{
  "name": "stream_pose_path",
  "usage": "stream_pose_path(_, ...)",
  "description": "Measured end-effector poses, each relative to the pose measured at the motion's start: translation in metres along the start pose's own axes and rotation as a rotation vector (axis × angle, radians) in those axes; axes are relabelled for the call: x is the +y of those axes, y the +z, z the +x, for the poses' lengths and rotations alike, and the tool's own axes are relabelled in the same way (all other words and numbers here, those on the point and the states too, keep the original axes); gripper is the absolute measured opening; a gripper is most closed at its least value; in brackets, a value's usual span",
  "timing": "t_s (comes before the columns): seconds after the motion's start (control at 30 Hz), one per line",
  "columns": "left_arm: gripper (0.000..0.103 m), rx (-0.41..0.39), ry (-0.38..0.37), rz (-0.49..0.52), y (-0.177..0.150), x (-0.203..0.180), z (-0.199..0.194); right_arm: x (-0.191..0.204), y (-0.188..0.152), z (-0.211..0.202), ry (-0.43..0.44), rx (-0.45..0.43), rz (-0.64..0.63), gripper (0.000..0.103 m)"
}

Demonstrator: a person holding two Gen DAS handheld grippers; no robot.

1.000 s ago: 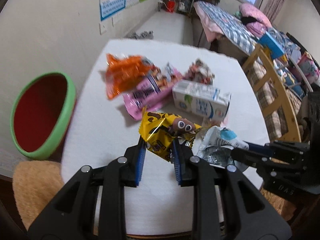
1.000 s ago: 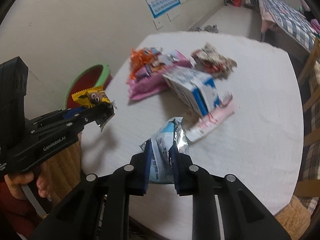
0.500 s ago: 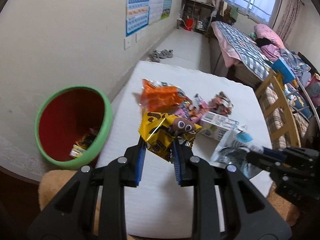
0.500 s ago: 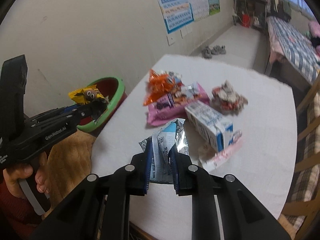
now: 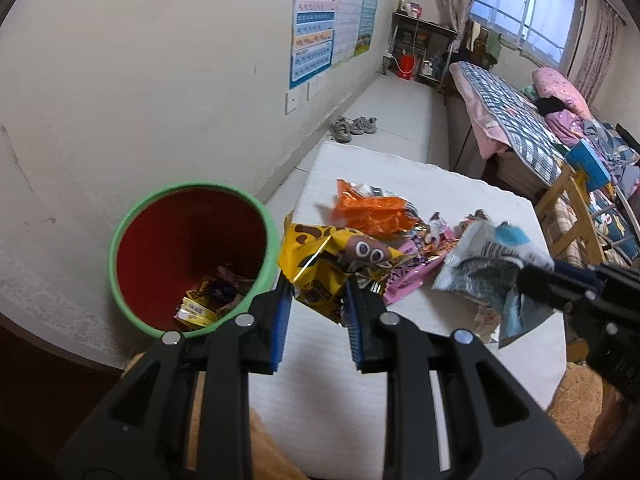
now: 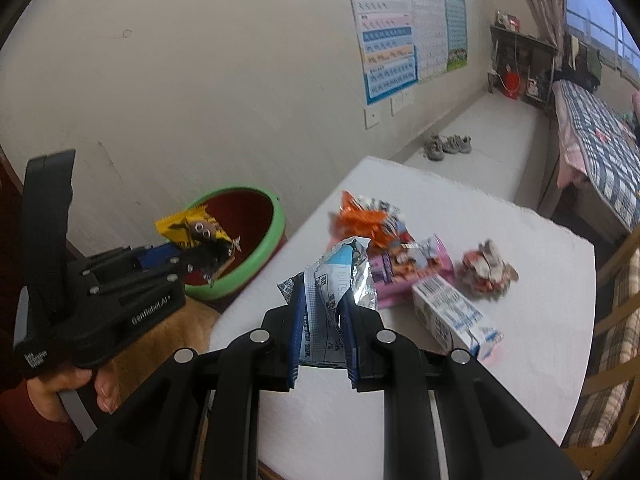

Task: Collect trash
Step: 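Carry the yellow-brown wrapper with the left tool while the right carries the silver wrapper to the bin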

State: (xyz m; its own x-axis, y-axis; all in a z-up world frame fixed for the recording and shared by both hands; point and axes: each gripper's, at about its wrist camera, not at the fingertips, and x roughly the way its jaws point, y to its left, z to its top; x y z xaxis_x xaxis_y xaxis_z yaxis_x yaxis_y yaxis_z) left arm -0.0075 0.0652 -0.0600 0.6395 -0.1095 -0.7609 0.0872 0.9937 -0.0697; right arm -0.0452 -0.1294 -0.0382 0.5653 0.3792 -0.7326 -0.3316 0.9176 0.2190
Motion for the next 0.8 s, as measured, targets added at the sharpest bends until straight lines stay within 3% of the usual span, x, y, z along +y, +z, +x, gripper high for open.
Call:
stream_pose_path(0.3, 0.024, -0.031, 0.055, -0.044, 0.006, 0.028, -0.008, 0.014, 0.018, 0.004, 0.014, -0.024, -0.023, 0.018)
stream_pose_path(0.6, 0.024, -0.025, 0.094, -0.081, 0.006, 0.055, -0.008, 0.022, 0.022, 0.023, 0.029, 0.007, -0.038, 0.019)
stream_pose_path(0.7, 0.024, -0.015, 0.096, -0.082, 0.003, 0.059, -0.007, 0.006, 0.012, 0.035, -0.008, 0.06, -0.023, 0.037)
stream_pose_path(0.8, 0.024, 0.001, 0.091, -0.094, -0.001, 0.063, -0.004, -0.017, -0.011, 0.05, -0.074, 0.144, -0.008, 0.048)
